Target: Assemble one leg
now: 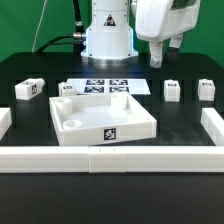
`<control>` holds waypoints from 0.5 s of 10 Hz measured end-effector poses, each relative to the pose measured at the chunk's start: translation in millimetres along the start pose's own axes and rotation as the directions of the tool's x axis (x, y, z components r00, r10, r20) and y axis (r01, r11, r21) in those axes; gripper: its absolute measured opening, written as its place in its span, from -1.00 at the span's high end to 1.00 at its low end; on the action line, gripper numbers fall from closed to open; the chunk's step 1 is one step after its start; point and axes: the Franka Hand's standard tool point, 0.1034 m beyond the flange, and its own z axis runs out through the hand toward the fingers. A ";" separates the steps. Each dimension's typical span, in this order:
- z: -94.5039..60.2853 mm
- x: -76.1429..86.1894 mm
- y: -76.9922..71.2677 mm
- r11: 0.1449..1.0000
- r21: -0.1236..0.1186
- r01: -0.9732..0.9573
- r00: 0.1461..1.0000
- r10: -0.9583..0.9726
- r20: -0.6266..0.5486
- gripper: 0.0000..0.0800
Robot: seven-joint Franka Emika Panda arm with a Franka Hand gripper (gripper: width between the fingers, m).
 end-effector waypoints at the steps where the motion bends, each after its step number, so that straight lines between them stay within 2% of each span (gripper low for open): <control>1: -0.1 0.0 -0.1 1.000 0.000 0.000 1.000 0.000 0.000 -0.63; 5: 0.4 -0.1 -0.3 1.000 0.001 -0.001 1.000 0.001 0.000 -0.63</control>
Offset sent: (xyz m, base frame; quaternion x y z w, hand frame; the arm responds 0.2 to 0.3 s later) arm 0.0000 0.0000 0.0000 0.0000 0.0000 0.0000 1.0000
